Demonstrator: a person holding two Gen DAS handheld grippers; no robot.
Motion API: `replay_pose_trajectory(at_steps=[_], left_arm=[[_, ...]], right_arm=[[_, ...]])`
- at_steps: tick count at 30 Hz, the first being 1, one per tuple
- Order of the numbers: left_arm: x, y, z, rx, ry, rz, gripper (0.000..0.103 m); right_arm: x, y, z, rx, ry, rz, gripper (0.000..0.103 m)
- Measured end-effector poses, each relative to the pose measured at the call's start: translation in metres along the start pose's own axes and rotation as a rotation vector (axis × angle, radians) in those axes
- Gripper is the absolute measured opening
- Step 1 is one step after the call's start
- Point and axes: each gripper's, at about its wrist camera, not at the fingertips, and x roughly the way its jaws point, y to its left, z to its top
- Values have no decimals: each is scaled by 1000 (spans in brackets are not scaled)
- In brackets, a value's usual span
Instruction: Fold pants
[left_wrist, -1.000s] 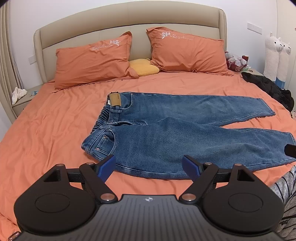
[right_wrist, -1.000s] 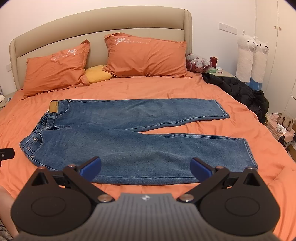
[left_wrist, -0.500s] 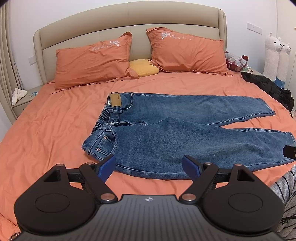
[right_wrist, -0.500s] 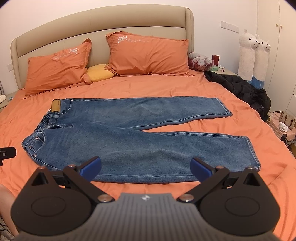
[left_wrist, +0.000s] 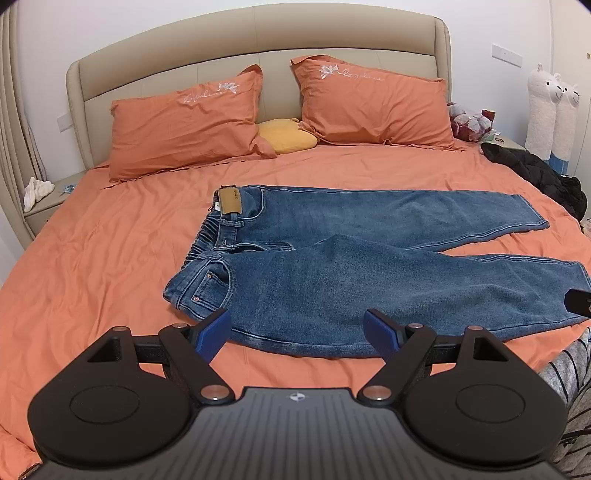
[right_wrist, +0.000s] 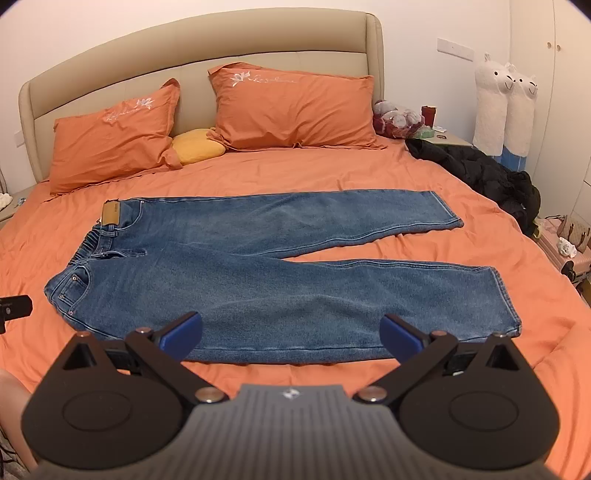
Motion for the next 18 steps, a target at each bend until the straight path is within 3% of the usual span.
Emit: replay_pose_trajectory(at_steps=[18], left_arm=[[-2,-2,2,-3,-2,0,95]], right_arm=[[-2,-2,-2,10,-1,-3,98]])
